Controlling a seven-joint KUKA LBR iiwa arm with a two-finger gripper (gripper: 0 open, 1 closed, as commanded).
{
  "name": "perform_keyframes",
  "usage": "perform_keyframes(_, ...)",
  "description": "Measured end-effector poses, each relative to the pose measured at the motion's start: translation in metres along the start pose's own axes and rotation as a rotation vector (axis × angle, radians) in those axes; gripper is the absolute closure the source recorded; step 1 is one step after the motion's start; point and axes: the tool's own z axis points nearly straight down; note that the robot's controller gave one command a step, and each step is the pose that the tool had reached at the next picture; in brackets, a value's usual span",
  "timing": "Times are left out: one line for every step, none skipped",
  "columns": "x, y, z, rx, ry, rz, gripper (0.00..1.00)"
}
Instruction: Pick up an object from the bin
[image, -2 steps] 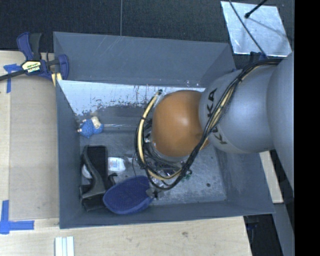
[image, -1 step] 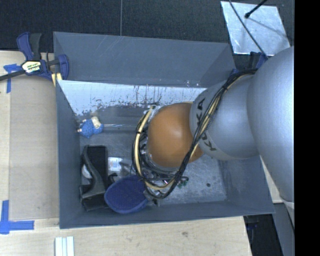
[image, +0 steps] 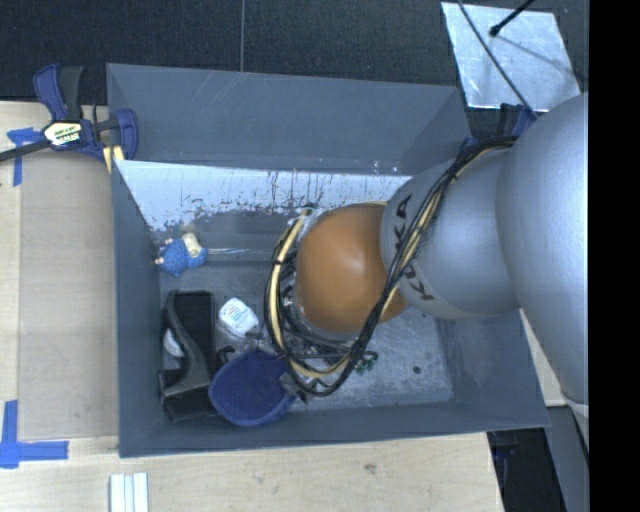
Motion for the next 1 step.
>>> perform_keyframes(0.0091, 0.0074, -0.072, 0.003, -0.013, 0.0, 1.0)
